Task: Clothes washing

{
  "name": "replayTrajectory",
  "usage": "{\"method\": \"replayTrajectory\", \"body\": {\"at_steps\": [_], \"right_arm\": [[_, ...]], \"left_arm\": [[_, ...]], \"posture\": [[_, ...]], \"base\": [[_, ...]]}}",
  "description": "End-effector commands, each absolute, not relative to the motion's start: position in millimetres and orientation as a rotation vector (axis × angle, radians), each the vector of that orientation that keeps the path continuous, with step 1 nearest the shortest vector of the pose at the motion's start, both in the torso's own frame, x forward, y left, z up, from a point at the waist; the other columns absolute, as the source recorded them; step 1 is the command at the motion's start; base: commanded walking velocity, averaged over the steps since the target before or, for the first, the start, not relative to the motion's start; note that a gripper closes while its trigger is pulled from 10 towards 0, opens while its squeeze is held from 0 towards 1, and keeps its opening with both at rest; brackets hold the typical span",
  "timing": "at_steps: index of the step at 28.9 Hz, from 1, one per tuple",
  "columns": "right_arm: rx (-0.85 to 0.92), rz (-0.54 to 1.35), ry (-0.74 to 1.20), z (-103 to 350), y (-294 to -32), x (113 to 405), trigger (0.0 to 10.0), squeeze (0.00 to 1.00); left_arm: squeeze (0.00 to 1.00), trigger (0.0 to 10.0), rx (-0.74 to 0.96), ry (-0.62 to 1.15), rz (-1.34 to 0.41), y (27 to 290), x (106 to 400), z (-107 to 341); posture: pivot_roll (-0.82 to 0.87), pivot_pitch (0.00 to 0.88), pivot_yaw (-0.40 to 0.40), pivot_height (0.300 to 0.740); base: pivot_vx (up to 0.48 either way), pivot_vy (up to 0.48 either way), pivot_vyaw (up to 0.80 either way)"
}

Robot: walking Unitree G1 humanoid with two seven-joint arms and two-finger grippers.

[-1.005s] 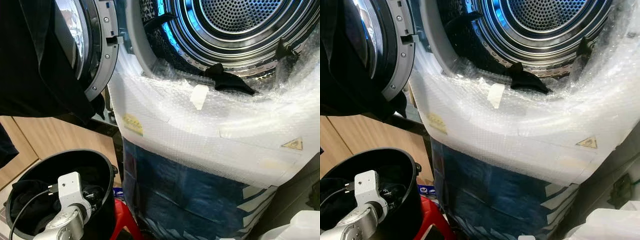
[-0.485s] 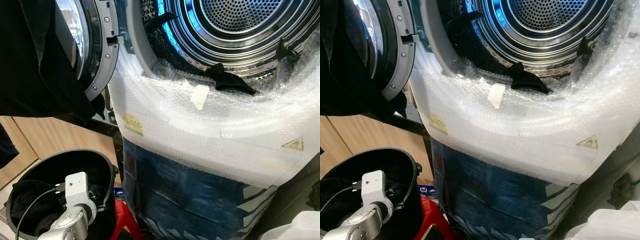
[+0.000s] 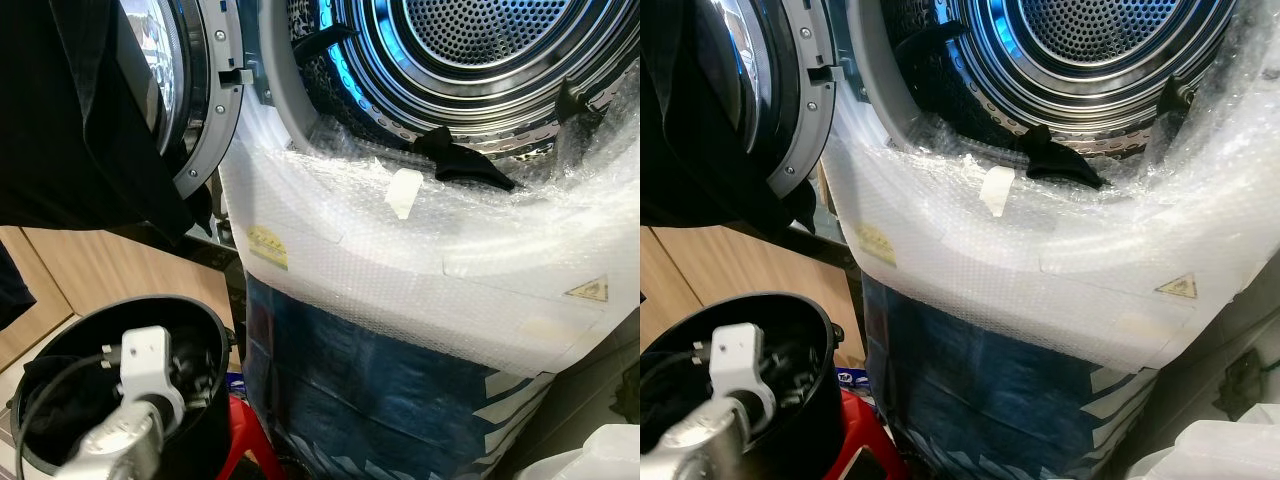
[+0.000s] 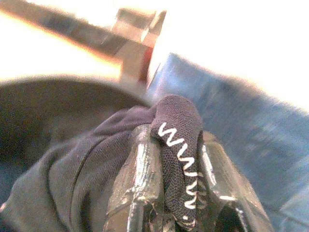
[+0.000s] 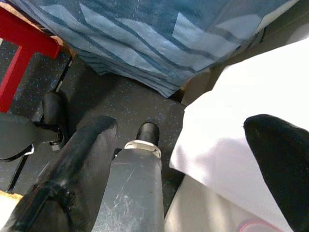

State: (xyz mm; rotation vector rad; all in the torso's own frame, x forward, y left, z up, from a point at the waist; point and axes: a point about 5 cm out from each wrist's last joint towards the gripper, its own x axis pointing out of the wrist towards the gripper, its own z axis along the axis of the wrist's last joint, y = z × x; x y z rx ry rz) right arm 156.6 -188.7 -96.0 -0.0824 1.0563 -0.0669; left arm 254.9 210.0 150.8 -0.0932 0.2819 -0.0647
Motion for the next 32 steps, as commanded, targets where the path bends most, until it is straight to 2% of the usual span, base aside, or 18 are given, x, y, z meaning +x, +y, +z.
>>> {"method": "replayTrajectory", "body": {"at_steps": [1,2,10,18,21,22,24,28,32], "right_arm": [[-0.075,-0.059,1.046,-94.6,-186.8,160.8,10.0,0.0],[-0.08,-0.047,1.045,-94.3,-185.6,162.0,10.0,0.0],[-0.063,-0.039,1.023,-91.5,-180.2,170.0,10.0,0.0],[-0.069,-0.028,1.036,-93.1,-179.6,166.5,10.0,0.0],[-0.063,-0.04,1.023,-91.6,-180.9,169.6,10.0,0.0],[-0.063,-0.04,1.023,-91.6,-180.9,169.6,10.0,0.0],[-0.038,-0.051,1.01,-90.2,-182.0,172.2,10.0,0.0],[-0.032,-0.066,1.008,-90.5,-186.1,170.3,10.0,0.0],[-0.028,-0.079,1.011,-91.1,-188.0,168.3,10.0,0.0]], "left_arm": [[0.0,0.0,-0.053,0.164,-0.219,196.8,260.3,187.9],[0.0,0.0,-0.001,0.136,-0.298,192.8,264.4,207.8],[0.0,0.0,0.091,0.112,-0.713,154.1,264.3,251.9],[0.0,0.0,0.083,0.102,-0.879,132.5,275.7,266.4],[0.0,0.0,0.035,0.088,-1.0,109.6,277.3,266.0],[0.0,0.0,0.035,0.088,-1.0,109.6,277.3,266.0],[0.0,0.0,0.0,0.063,-1.103,88.0,278.2,266.5],[0.0,0.0,-0.069,0.013,-1.172,63.3,287.0,272.6],[0.0,0.0,-0.082,0.015,-1.213,50.1,287.0,270.8]], "posture": [[0.1,0.009,-0.006,0.74],[0.1,0.003,-0.005,0.74],[0.09,0.0,0.013,0.74],[0.09,0.0,0.016,0.74],[0.07,0.0,0.022,0.74],[0.07,0.0,0.022,0.74],[0.05,0.0,0.023,0.74],[0.04,0.001,0.015,0.74],[0.03,0.01,0.017,0.74]], "base": [[0.0,0.0,0.0],[0.0,0.0,0.0],[0.0,0.0,0.0],[0.0,0.0,0.0],[0.0,0.0,0.0],[0.0,0.0,0.0],[0.0,0.0,0.0],[0.0,0.0,0.0],[0.0,0.0,0.0]]}}
